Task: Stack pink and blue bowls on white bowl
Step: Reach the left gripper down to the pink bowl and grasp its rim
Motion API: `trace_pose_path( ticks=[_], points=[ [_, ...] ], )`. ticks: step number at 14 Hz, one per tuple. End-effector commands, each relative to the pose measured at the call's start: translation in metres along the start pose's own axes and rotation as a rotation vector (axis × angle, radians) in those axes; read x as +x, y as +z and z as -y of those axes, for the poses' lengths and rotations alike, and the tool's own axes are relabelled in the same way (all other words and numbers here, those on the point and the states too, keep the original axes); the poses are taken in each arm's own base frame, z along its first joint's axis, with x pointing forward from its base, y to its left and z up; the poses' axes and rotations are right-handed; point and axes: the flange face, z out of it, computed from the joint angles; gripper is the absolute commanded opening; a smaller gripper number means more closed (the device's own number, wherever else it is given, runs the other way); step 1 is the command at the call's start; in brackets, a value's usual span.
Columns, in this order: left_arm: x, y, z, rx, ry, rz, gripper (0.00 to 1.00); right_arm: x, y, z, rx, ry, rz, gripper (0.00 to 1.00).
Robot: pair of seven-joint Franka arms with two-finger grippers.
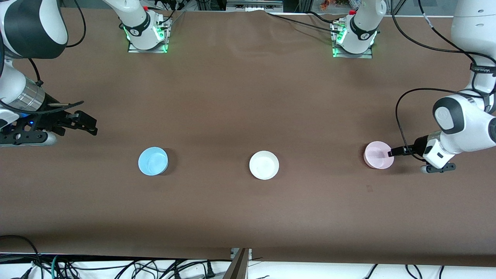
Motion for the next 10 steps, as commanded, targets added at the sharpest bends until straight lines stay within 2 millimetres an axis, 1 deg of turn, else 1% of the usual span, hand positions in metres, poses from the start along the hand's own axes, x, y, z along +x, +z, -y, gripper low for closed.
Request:
trace_pose_path(
  ticks=[1,2,4,6,7,8,10],
  points=[
    [-0.005,0.012,0.004,-0.001,0.002,-0.028,0.97,-0.002,-0.003,-0.005,-0.020,0.010,0.032,0.99],
    [-0.006,0.015,0.002,-0.001,0.006,-0.024,0.96,-0.003,-0.004,-0.007,-0.021,0.013,0.040,1.00],
    [-0.009,0.022,0.002,-0.009,-0.004,-0.013,0.87,-0.004,-0.006,-0.008,-0.021,0.014,0.042,1.00],
    [-0.010,0.029,-0.002,-0.039,-0.030,-0.012,0.77,-0.003,-0.005,-0.010,-0.018,0.016,0.042,1.00],
    [-0.010,0.030,-0.002,-0.040,-0.030,-0.009,0.64,-0.004,-0.006,-0.011,-0.013,0.025,0.042,0.99],
    [-0.010,0.029,-0.002,-0.040,-0.030,-0.010,0.56,-0.005,-0.008,-0.010,-0.008,0.030,0.039,1.00],
    [-0.010,0.029,-0.002,-0.040,-0.023,-0.009,0.35,-0.010,-0.008,-0.003,-0.020,0.013,0.058,1.00]
  ],
)
